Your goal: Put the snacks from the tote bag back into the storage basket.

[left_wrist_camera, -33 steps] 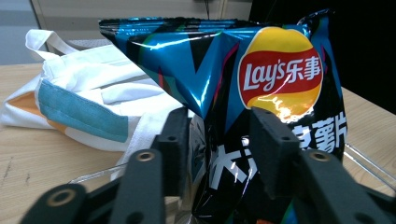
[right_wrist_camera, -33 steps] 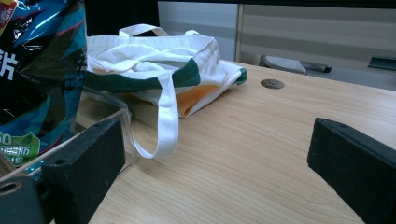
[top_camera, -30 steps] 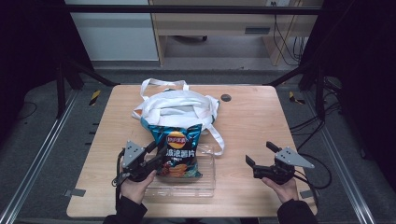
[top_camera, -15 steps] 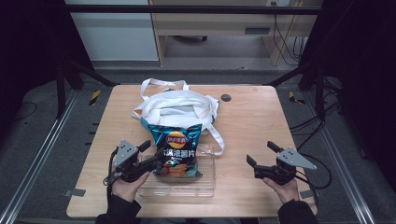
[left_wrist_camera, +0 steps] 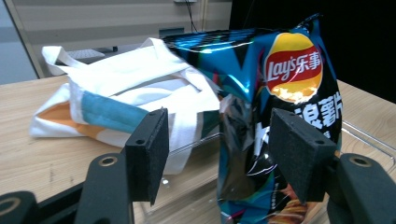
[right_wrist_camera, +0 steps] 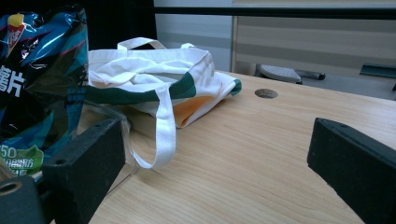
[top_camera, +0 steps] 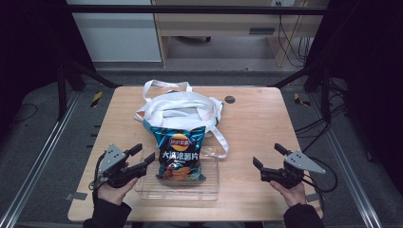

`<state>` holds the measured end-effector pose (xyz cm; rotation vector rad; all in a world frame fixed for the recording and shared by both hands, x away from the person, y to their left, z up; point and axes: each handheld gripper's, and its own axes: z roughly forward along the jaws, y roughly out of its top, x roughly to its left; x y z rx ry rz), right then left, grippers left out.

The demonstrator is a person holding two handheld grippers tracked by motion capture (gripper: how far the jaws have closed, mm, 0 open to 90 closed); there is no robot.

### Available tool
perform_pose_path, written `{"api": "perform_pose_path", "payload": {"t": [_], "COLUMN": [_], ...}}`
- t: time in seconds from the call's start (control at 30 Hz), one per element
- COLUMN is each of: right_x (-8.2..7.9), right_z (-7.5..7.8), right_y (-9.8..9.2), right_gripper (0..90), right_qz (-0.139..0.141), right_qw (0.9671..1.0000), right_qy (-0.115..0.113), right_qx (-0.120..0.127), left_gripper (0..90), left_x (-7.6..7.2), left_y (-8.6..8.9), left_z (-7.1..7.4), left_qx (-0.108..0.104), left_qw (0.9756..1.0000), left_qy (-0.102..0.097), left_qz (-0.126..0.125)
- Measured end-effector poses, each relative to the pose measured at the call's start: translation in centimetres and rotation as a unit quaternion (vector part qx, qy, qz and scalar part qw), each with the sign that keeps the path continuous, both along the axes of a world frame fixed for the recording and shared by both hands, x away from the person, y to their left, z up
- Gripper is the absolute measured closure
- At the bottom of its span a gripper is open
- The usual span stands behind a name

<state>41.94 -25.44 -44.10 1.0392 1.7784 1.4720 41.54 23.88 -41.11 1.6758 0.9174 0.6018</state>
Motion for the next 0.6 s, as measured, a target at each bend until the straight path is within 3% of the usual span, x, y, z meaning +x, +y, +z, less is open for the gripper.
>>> {"api": "perform_pose_path", "payload": {"t": [0.1, 0.37, 0.6], "right_x": [-0.1, -0.4, -0.5], "right_z": [0.0, 0.2, 0.3], "right_y": [0.0, 0.1, 0.0], "right_gripper": [4.5, 4.3, 4.1], "right_qz": [0.001, 0.004, 0.007], "right_qw": [1.0, 1.0, 1.0], "right_qy": [0.0, -0.006, -0.004], "right_qx": [0.001, -0.005, -0.001], "left_gripper": [37.4, 35.5, 34.1], "left_x": [-0.2, -0.4, -0.7], "left_y": [0.8, 3.3, 4.7], "left_z": [-0.1, -0.5, -1.1], "left_qx": [0.01, 0.002, 0.012], "left_qw": [0.9999, 0.9992, 0.9981], "left_qy": [-0.002, -0.002, 0.004], "left_qz": [0.007, 0.04, 0.06]}}
